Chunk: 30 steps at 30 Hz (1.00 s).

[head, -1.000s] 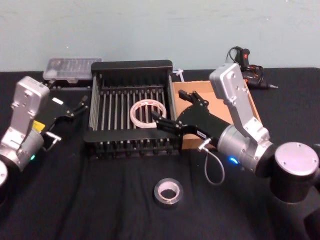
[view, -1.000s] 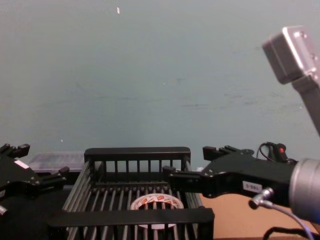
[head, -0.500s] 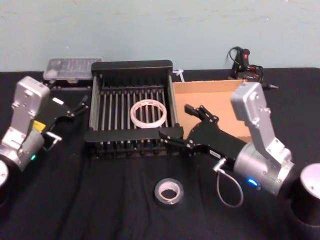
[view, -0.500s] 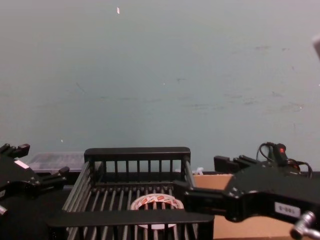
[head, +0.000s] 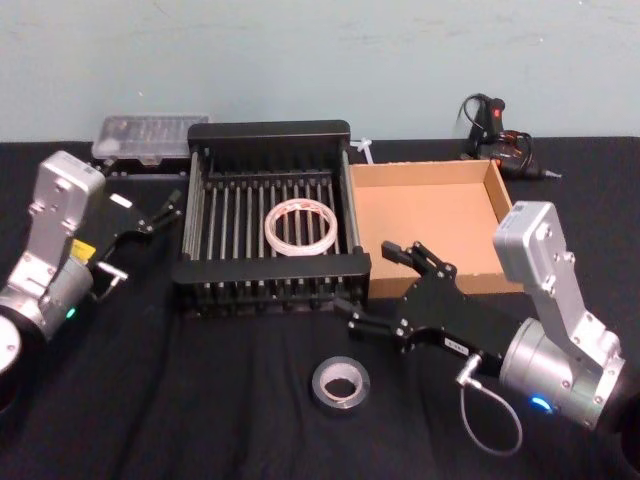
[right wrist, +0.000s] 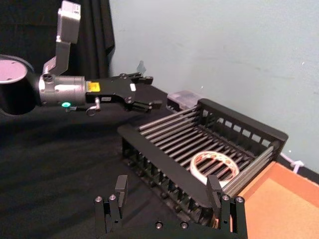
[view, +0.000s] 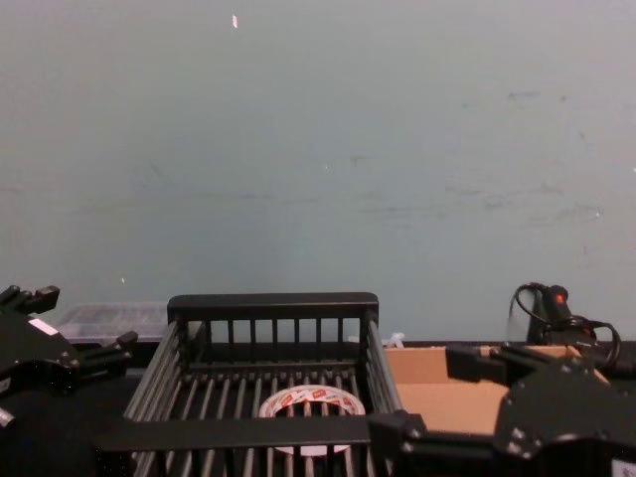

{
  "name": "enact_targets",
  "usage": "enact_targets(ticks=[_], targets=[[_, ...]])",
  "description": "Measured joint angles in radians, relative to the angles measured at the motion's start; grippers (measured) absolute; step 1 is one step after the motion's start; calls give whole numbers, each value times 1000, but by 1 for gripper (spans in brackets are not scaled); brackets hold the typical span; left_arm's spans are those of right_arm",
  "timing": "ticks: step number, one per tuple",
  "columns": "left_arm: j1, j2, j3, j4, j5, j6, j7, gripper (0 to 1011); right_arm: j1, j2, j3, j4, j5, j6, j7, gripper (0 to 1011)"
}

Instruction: Pick up the white tape and place it into the black box , Pick up the silver tape and place it into the brown box.

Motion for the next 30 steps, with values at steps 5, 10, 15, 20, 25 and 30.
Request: enact_targets(ticks=[5, 10, 15, 20, 25, 30], targets=[[0, 0, 0, 0, 0, 0, 0, 1001, -8, 21, -8, -3, 13, 15, 7, 1000], [0, 0, 0, 0, 0, 0, 0, 1001, -5, 43, -30, -3, 12, 51, 13, 1000], [0, 0, 0, 0, 0, 0, 0, 1001, 7, 45, -50, 9, -3, 81, 4, 1000], [0, 0, 0, 0, 0, 0, 0, 1001, 22, 33, -66, 27, -28, 108, -21, 1000], [0, 0, 0, 0, 0, 0, 0, 1001, 30, 16, -71, 49, -44, 130, -39, 1000], [0, 0, 0, 0, 0, 0, 0, 1001, 37, -2, -77, 74, -60, 147, -49, 1000]])
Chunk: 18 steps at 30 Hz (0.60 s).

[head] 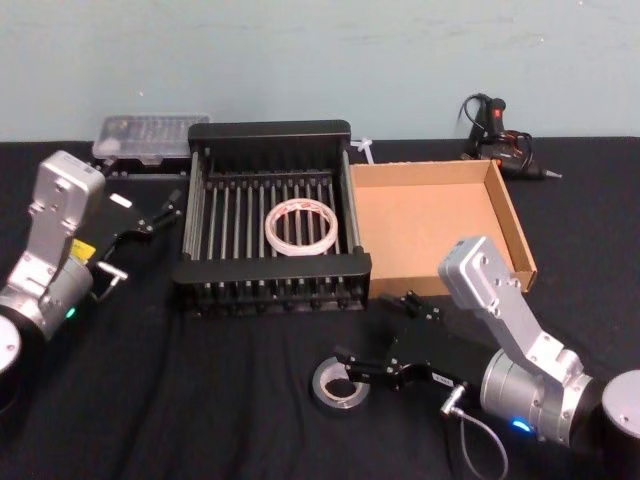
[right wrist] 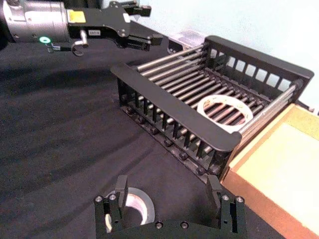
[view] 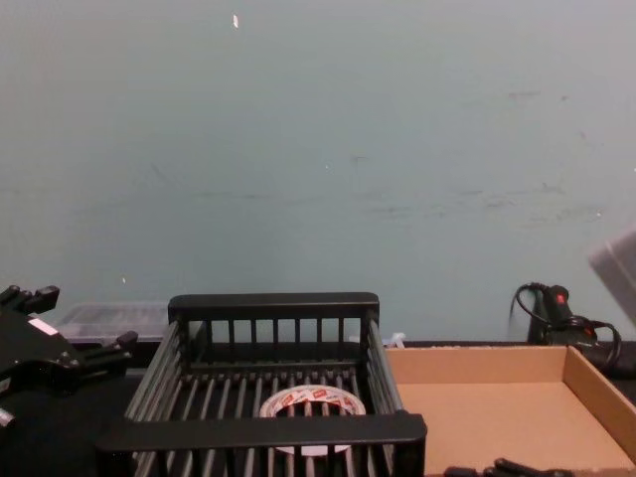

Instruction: Pick up the white tape and place it into the black box , Pick up the silver tape and place it into the brown box.

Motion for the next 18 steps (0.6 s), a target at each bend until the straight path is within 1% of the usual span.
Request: enact_targets(ticks=[18], targets=[[0, 0, 0, 0, 0, 0, 0, 1001, 14, -32, -4, 50, -32, 38, 2, 1000]])
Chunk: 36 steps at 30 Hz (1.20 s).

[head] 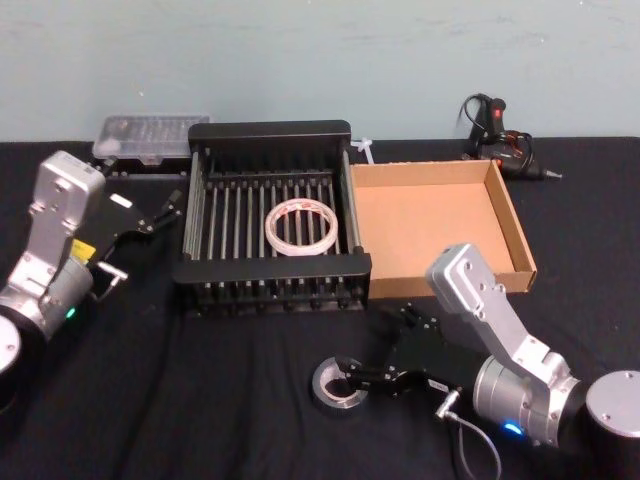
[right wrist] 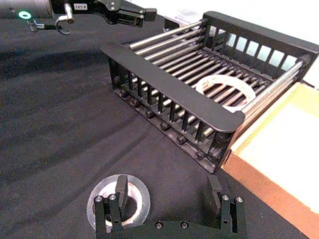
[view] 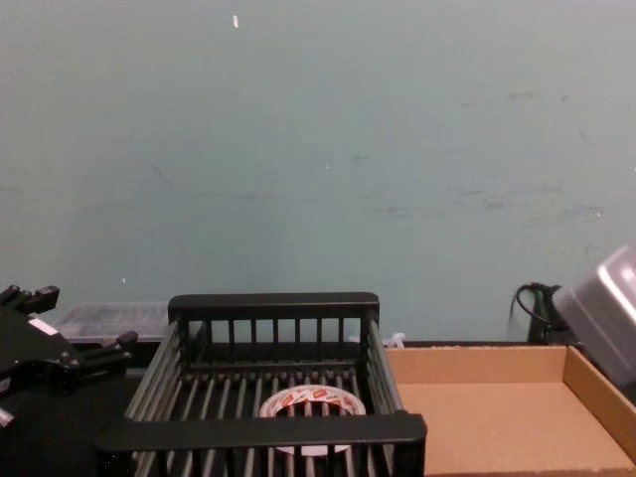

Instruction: Pick up the white tape and place it into the black box , Pick up the silver tape and place it into the brown box.

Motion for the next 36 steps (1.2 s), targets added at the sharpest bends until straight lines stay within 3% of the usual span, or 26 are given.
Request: enact_targets(ticks=[36], targets=[[0, 0, 0, 0, 0, 0, 0, 1001, 34, -31, -24, 53, -18, 55, 26, 1000]])
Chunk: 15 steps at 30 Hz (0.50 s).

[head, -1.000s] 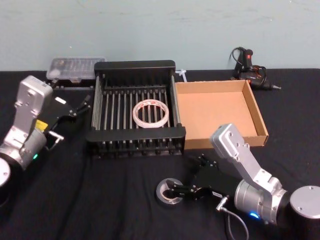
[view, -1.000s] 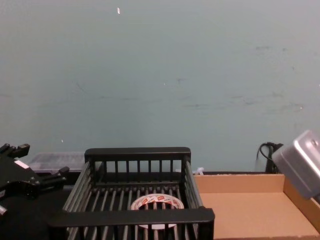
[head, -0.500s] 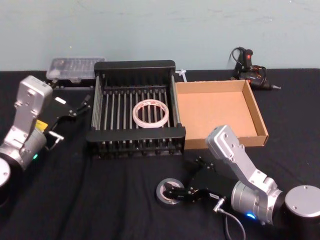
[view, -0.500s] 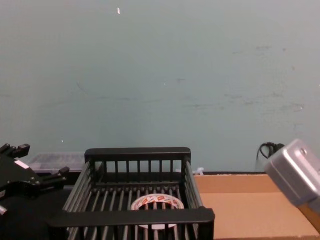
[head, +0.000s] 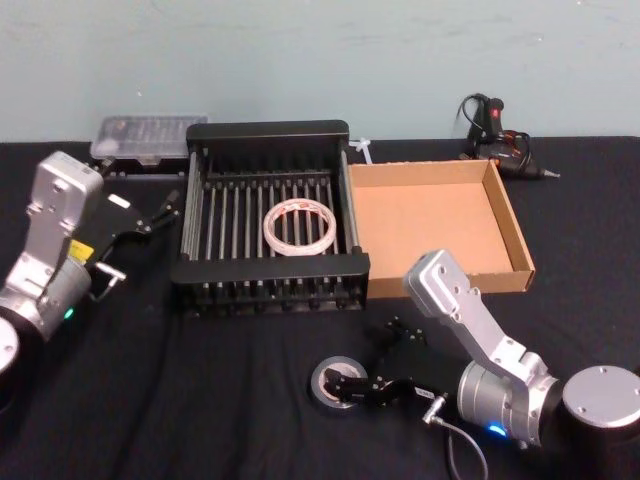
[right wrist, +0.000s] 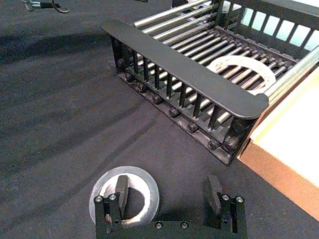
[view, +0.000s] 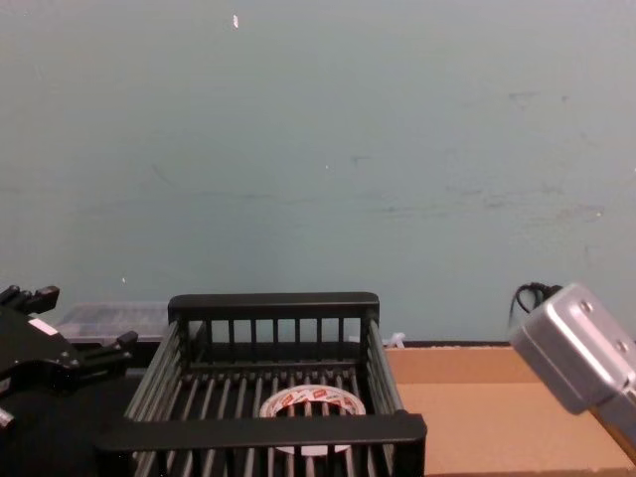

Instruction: Pick up the white tape and place it into the black box , Pick up the silver tape and place it into the brown box.

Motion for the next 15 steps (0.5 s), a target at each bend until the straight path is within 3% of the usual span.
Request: enact_targets(ticks=[15], targets=[[0, 0, 0, 0, 0, 0, 0, 1001, -3, -1, 3, -10, -9, 23, -12, 1000]])
